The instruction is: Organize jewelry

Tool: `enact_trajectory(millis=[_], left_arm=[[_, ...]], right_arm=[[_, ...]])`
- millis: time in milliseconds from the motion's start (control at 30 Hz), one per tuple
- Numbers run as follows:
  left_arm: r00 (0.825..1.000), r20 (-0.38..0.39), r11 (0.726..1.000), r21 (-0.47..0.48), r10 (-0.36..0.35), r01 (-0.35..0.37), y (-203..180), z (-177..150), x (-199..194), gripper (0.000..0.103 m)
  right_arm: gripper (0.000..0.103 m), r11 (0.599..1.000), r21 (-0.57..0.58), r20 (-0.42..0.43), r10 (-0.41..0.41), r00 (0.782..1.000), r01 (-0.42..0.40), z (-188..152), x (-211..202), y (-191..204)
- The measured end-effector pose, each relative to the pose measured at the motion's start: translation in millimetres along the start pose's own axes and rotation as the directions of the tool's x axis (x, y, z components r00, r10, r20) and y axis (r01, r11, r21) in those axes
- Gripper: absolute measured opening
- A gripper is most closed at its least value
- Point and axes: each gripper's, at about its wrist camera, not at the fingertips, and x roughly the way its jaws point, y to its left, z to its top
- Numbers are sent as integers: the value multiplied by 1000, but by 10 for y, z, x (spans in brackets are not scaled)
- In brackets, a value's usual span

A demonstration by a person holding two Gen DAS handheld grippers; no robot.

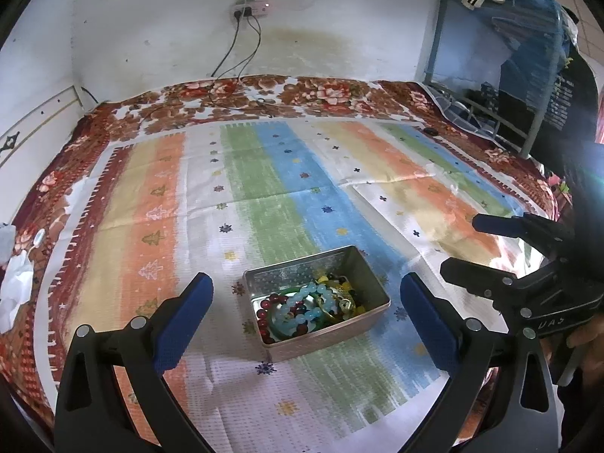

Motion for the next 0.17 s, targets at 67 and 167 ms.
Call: enact_trajectory(millis=[67, 167], left_arm=[[1000, 5, 1000, 0, -4, 4, 4, -4, -22, 97], [1000, 7, 1000, 2, -5, 5, 16, -6, -36, 97]], right_arm=[[98, 1000, 1, 3, 3, 1000, -3, -1, -10, -3], [98, 1000, 0, 4, 4, 1000, -4, 1, -9, 6]])
